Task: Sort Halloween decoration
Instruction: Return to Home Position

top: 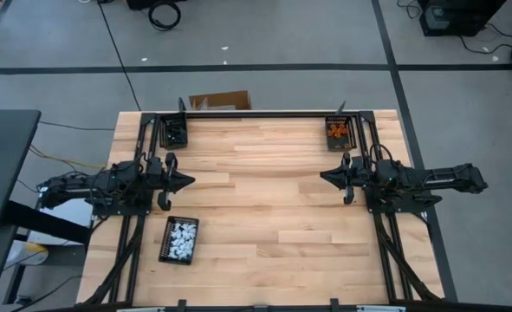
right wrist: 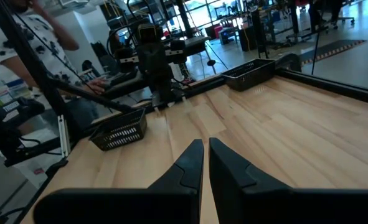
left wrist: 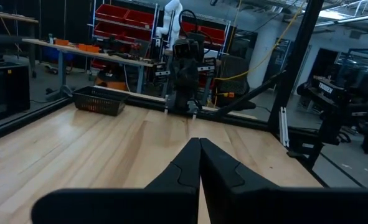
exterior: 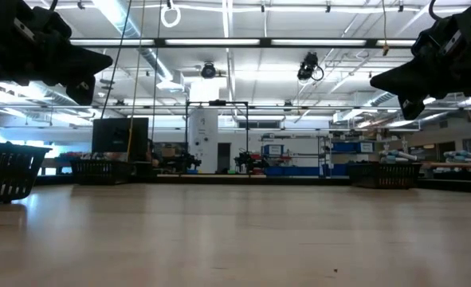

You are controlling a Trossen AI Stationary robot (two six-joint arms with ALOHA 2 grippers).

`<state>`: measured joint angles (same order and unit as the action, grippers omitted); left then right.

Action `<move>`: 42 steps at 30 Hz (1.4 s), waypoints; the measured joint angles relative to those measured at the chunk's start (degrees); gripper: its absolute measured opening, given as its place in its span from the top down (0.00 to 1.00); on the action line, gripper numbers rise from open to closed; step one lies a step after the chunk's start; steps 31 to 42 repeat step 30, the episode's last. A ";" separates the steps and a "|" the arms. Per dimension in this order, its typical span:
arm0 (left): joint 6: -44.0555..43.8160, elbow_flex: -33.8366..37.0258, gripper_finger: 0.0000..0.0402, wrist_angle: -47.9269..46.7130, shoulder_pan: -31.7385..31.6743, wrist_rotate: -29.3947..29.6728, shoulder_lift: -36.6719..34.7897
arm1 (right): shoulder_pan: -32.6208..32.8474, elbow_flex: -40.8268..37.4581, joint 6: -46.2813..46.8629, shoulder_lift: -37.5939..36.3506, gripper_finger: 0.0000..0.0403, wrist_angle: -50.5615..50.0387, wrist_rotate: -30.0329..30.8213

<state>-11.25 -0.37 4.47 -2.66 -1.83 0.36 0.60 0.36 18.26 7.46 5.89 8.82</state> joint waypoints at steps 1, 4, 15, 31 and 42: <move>0.01 0.01 0.96 -0.01 0.00 0.00 0.00 | -0.02 0.00 0.01 0.00 0.92 0.00 0.00; 0.01 0.01 0.96 -0.02 -0.01 0.00 0.00 | -0.02 0.00 0.00 0.00 0.92 0.00 0.00; 0.01 0.01 0.96 -0.02 -0.02 0.00 0.00 | -0.01 0.00 0.00 0.00 0.92 0.01 0.00; 0.01 0.01 0.96 -0.01 -0.01 0.00 0.00 | -0.02 0.00 0.01 0.00 0.92 0.00 0.00; 0.01 0.01 0.96 -0.01 -0.01 0.00 0.00 | -0.02 0.00 0.01 0.00 0.92 0.00 0.00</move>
